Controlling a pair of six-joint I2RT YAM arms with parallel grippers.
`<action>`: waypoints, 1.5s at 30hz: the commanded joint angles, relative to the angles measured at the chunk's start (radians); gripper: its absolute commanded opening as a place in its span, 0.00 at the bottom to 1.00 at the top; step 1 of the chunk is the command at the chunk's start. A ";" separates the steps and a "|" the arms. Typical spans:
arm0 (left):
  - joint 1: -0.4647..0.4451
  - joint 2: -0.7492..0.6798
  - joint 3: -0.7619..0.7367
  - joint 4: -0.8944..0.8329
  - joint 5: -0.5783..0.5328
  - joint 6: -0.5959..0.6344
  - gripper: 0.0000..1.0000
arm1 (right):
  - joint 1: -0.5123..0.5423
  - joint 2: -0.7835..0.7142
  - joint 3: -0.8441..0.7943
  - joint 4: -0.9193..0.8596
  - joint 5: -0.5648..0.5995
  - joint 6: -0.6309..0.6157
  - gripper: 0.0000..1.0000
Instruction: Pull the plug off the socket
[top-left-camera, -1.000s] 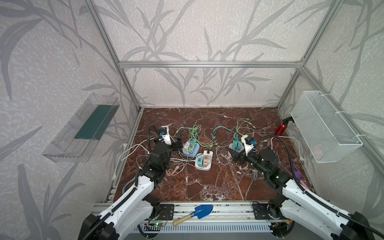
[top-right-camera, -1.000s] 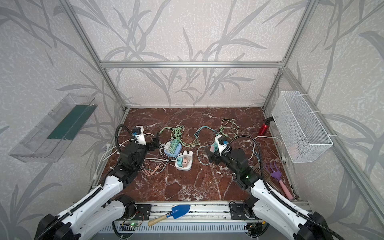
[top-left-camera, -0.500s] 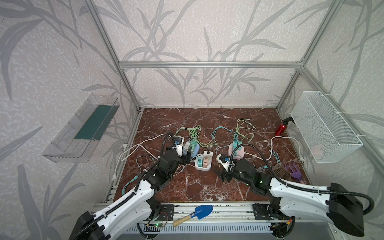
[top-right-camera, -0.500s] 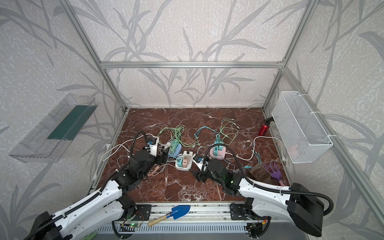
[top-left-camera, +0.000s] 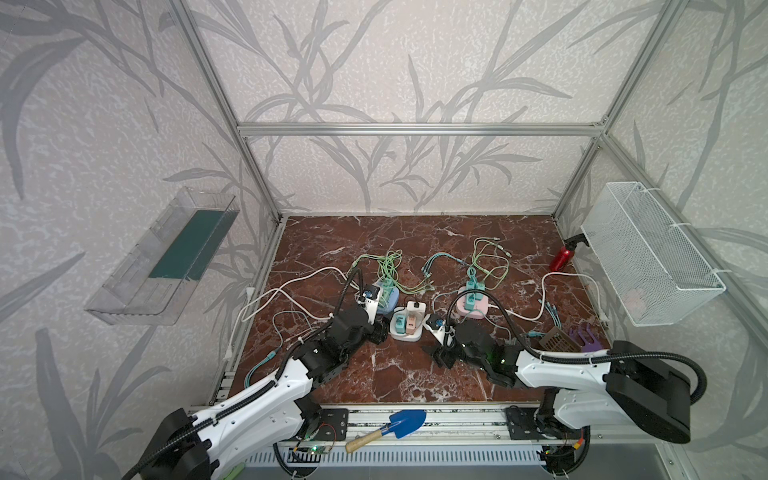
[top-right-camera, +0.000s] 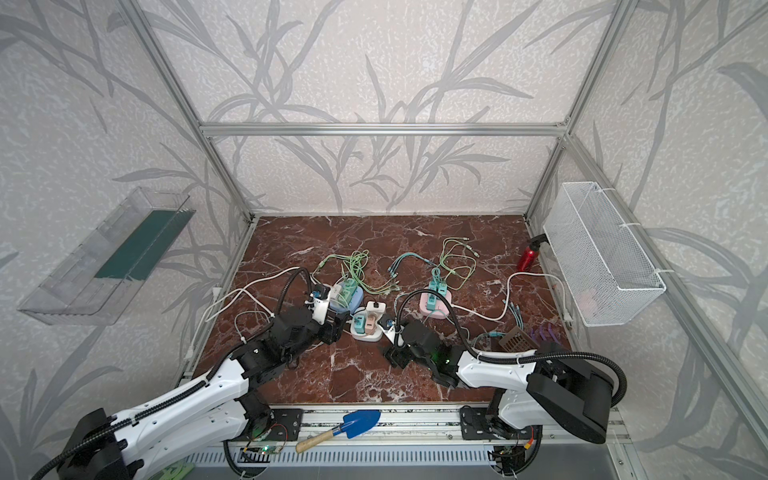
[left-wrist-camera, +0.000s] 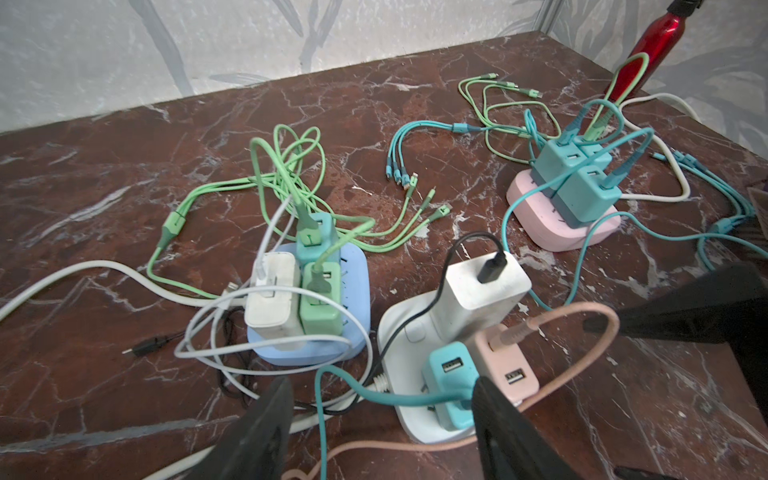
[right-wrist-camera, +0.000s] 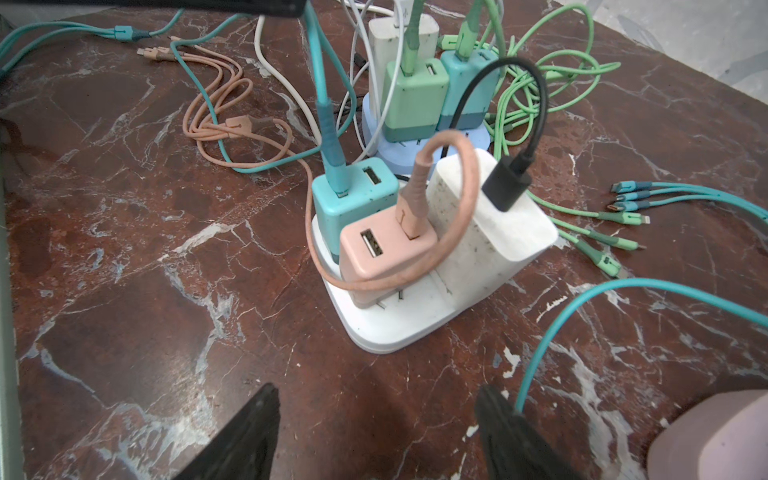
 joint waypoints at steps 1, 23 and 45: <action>-0.022 0.018 -0.019 -0.012 0.005 -0.047 0.66 | 0.006 0.037 0.030 0.070 -0.001 0.043 0.74; -0.081 0.311 0.083 0.080 0.022 -0.203 0.53 | -0.038 0.194 0.107 0.048 0.052 0.118 0.69; -0.084 0.442 0.212 -0.090 0.023 -0.413 0.34 | -0.059 0.236 0.107 0.070 0.114 0.181 0.65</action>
